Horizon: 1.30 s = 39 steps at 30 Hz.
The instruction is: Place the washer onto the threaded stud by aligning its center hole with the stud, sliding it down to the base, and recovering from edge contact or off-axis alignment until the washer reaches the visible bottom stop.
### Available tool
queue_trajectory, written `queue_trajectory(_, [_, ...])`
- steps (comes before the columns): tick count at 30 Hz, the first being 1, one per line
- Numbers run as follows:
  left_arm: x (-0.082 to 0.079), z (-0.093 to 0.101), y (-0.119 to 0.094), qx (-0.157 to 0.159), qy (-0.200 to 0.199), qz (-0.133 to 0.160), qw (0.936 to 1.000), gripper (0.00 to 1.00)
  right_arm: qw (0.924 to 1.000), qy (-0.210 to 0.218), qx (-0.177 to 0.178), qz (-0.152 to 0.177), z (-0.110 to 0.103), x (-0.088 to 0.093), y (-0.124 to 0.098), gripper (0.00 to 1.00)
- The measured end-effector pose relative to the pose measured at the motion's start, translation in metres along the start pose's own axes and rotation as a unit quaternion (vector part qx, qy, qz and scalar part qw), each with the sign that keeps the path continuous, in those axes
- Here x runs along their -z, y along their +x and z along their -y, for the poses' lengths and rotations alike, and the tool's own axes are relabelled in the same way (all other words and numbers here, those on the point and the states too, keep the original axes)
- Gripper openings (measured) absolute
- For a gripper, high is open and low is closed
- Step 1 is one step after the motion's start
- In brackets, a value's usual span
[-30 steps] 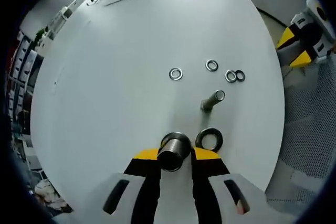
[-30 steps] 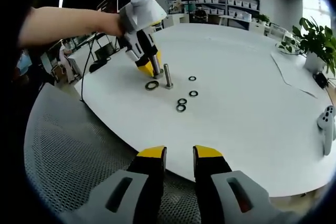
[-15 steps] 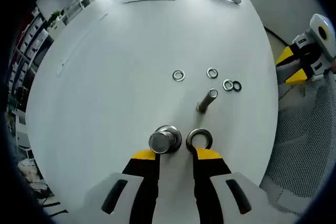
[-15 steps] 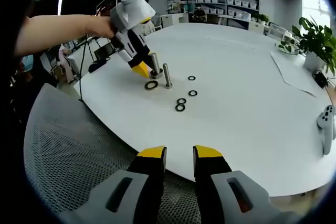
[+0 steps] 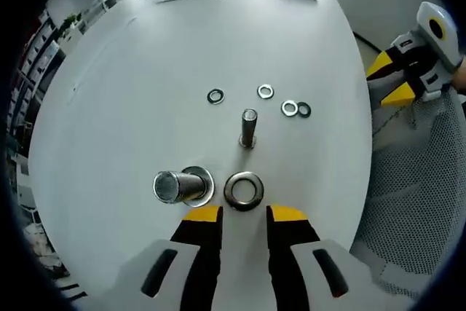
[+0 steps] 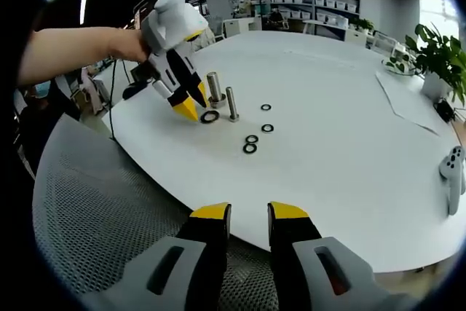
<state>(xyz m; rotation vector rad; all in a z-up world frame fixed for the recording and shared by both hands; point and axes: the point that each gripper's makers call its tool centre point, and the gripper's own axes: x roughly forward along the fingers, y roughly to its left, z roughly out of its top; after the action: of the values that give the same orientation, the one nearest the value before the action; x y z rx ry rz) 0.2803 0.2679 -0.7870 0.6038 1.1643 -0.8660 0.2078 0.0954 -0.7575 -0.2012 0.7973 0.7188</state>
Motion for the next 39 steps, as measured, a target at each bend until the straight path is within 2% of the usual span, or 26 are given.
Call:
queue_trajectory(4, [-0.003,0.001,0.004,-0.001,-0.005,0.008,1.0000,0.30,1.0000,0.001,0.000,0.001,0.000,0.000,0.000,0.23])
queue_trajectory(11, [-0.004,0.004,0.010,0.001,0.004,0.002,1.0000,0.30,1.0000,0.002,0.001,0.000,0.000,0.000,0.000,0.23])
queue_trajectory(14, [-0.007,0.006,0.010,-0.006,0.022,-0.001,0.9997,0.28,1.0000,0.003,0.002,0.000,0.001,0.000,0.000,0.23])
queue_trajectory(15, [-0.007,0.003,0.010,-0.012,0.052,-0.011,0.9985,0.27,1.0000,0.003,0.002,0.000,0.001,0.000,0.000,0.23])
queue_trajectory(16, [-0.009,0.008,0.011,0.002,0.066,-0.008,0.9978,0.25,1.0000,0.002,0.002,0.000,0.001,0.000,0.000,0.23])
queue_trajectory(21, [-0.011,0.012,0.012,-0.003,0.073,-0.022,0.9971,0.21,1.0000,0.001,0.001,0.000,0.000,0.000,0.000,0.23])
queue_trajectory(24, [-0.012,0.012,0.012,-0.003,0.068,-0.017,0.9975,0.22,1.0000,0.001,0.001,0.001,0.000,0.000,0.000,0.23])
queue_trajectory(25, [-0.016,0.011,0.013,-0.008,0.049,-0.003,0.9988,0.23,1.0000,0.001,0.001,0.002,0.000,-0.001,0.000,0.23])
queue_trajectory(26, [-0.015,0.012,0.014,-0.006,0.043,-0.004,0.9990,0.23,1.0000,0.001,0.001,0.003,0.000,-0.001,0.000,0.23])
queue_trajectory(29, [-0.018,0.017,0.015,-0.004,0.055,-0.008,0.9985,0.21,1.0000,0.002,0.001,0.004,0.001,-0.001,0.000,0.23])
queue_trajectory(31, [-0.022,0.021,0.015,0.003,0.089,-0.005,0.9960,0.21,1.0000,0.003,0.003,0.004,0.001,-0.001,0.000,0.23])
queue_trajectory(39, [-0.017,0.023,0.014,-0.007,0.077,-0.009,0.9970,0.21,1.0000,0.007,0.006,0.001,0.002,0.000,0.000,0.23])
